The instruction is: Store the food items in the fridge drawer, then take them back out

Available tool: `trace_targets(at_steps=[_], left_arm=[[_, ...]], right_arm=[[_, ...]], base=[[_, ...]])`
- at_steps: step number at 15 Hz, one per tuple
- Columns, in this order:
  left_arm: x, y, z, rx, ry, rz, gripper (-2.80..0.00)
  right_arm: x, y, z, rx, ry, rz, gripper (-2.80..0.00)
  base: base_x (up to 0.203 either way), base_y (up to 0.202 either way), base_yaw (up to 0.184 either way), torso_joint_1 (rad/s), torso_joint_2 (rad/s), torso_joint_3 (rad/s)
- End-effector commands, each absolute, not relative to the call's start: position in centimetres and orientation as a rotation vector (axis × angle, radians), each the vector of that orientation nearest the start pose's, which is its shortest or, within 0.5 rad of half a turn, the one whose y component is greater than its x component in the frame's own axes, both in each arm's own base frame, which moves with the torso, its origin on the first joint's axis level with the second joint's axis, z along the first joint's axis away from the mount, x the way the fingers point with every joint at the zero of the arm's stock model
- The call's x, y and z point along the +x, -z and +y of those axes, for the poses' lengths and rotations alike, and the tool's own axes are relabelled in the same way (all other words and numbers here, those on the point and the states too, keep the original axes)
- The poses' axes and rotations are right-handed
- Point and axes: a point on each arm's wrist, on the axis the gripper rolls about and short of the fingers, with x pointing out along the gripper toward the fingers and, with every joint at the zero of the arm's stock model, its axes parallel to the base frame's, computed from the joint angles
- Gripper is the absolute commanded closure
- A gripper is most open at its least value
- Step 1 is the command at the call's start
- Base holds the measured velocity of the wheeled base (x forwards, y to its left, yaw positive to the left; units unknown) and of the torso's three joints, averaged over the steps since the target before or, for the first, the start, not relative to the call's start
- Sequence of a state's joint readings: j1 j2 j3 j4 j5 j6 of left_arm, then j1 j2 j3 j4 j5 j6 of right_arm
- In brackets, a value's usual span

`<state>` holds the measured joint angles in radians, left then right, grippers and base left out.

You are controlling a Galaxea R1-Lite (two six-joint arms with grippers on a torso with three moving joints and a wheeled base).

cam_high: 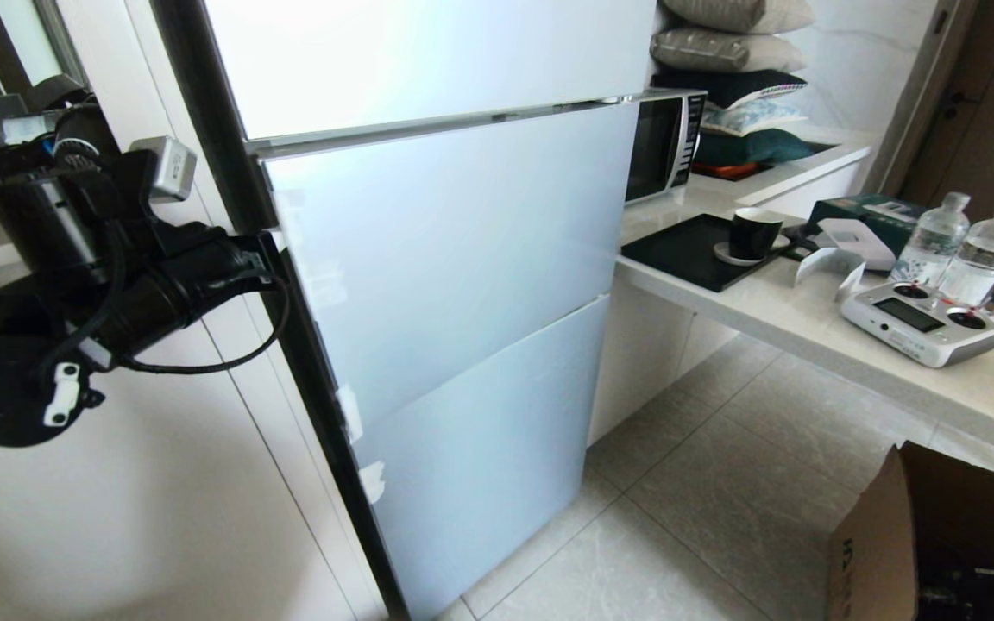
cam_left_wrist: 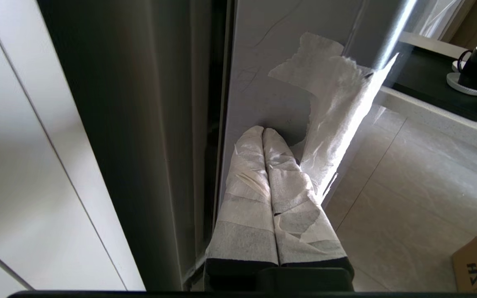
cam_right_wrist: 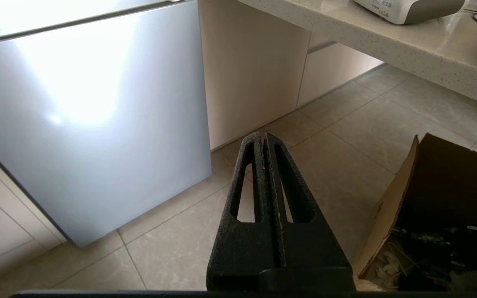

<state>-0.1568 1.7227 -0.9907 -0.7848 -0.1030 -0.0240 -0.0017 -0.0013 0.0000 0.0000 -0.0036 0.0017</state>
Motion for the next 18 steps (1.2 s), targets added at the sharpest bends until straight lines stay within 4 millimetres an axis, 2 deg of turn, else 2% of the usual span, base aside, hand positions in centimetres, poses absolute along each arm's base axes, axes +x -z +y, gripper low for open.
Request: trace_targets(at_steps=[1,5,10,15,18], left_arm=[[32.0,-24.4,-5.4,-0.026,0.265,-0.066,0.0],[29.8,-24.3,-6.6,-0.022,0.316,-0.079,0.0],[26.2,-25.2,-8.3,-0.006,0.398,-0.112,0.0],[23.0,-24.5,-10.4,-0.011,0.521,-0.092,0.0],[20.5,-23.6,-10.2,-0.009,0.556,-0.069,0.0]], right_arm=[[-2.3,-7.5,0.0,0.002,0.005,-0.002,0.0],[-2.3,-7.5,0.0,0.002,0.005,-0.002,0.0],[-2.3,-7.5,0.0,0.002,0.005,-0.002,0.0],[-2.3,-7.5,0.0,0.002,0.005,-0.002,0.0],[-2.3,-7.5,0.0,0.002,0.005,-0.002,0.0]], base=[[0.0,0.0,0.0,0.0,0.0,0.0],[0.0,0.0,0.0,0.0,0.0,0.0],[0.0,0.0,0.0,0.0,0.0,0.0],[0.0,0.0,0.0,0.0,0.0,0.0],[0.0,0.0,0.0,0.0,0.0,0.0]])
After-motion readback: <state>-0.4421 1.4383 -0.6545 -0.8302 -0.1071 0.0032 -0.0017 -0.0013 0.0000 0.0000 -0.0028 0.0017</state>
